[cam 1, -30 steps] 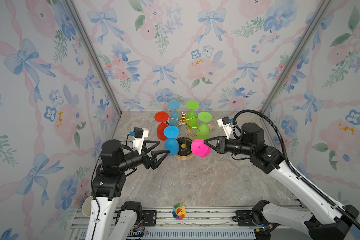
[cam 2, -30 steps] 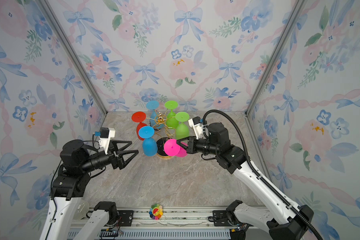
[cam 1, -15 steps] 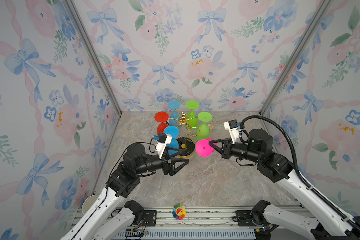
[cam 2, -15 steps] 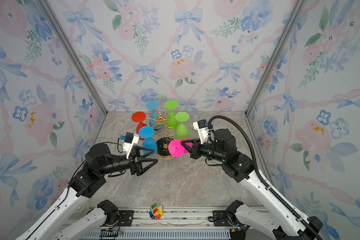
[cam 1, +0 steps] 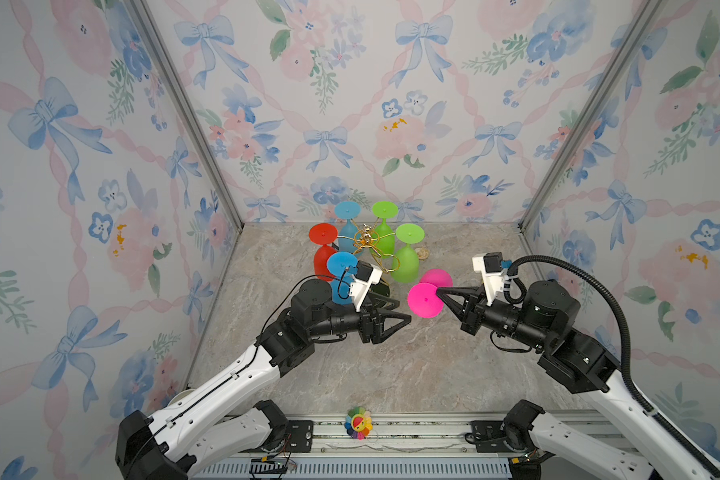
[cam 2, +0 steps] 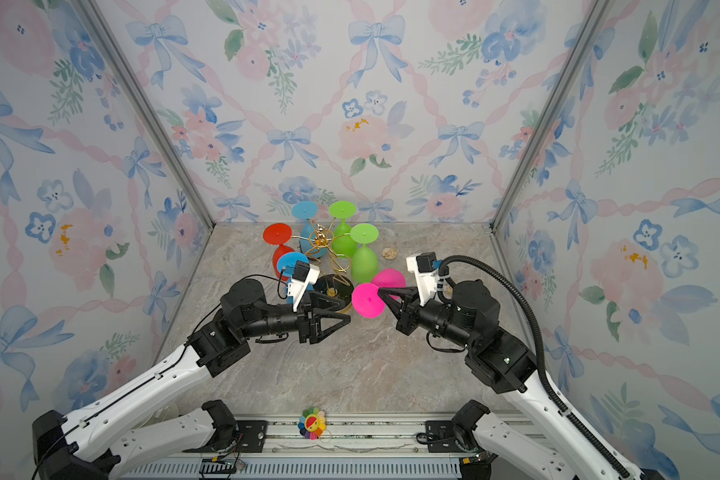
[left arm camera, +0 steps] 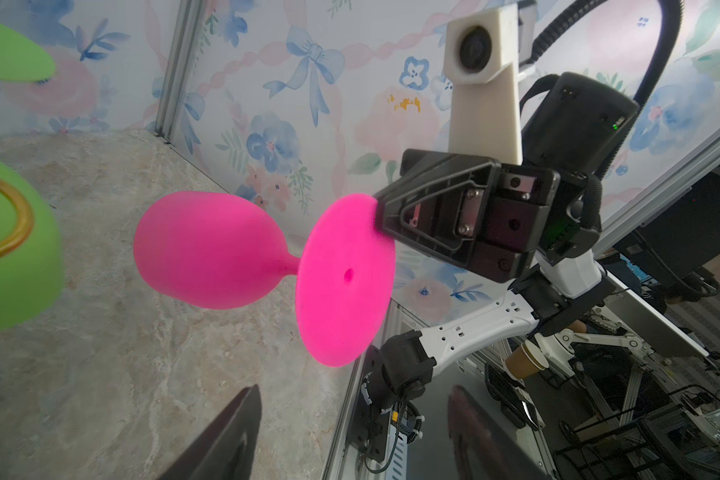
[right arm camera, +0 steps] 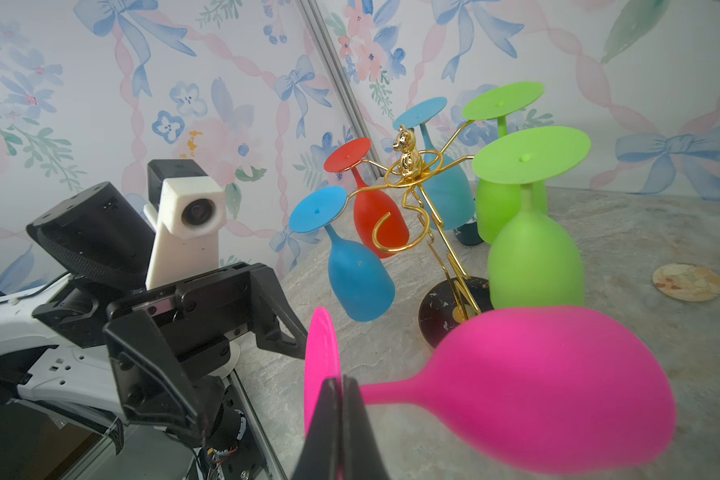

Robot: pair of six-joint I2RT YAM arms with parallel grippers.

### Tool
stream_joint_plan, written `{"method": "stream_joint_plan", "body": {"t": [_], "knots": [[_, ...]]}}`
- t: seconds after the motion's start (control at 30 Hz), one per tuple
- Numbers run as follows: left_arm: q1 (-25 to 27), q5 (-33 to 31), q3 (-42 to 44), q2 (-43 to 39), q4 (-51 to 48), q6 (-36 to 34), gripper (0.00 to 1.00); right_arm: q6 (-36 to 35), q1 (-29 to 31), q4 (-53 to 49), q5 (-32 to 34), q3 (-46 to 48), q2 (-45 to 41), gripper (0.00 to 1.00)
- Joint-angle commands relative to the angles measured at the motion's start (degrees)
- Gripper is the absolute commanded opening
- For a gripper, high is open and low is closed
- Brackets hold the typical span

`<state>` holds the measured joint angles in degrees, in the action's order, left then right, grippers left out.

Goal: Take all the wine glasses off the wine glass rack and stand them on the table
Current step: 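Carry the magenta glass toward the left gripper while the left gripper reaches to meet it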

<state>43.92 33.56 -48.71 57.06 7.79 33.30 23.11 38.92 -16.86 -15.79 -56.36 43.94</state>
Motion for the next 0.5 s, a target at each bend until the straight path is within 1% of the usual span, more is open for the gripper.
{"method": "stream_joint_plan", "body": {"t": [0.0, 0.07, 0.1, 0.47], "knots": [[0.5, 1.8, -1.4, 1.1, 7.8, 3.2, 0.71, -1.3, 0.8, 2.8, -0.2, 1.1, -1.2, 0.00], [0.5, 3.7, -0.8, 1.9, 12.0, 5.6, 0.70, -1.3, 0.9, 3.6, -0.6, 1.5, -1.6, 0.00], [0.6, 4.0, -0.9, 2.4, 12.5, 6.0, 0.70, -1.2, 0.9, 4.0, -0.6, 1.8, -1.8, 0.00], [1.3, 5.4, -2.4, 5.1, 12.5, 5.9, 0.62, -1.1, 1.5, 9.2, -0.7, 4.2, -3.5, 0.00]]}}
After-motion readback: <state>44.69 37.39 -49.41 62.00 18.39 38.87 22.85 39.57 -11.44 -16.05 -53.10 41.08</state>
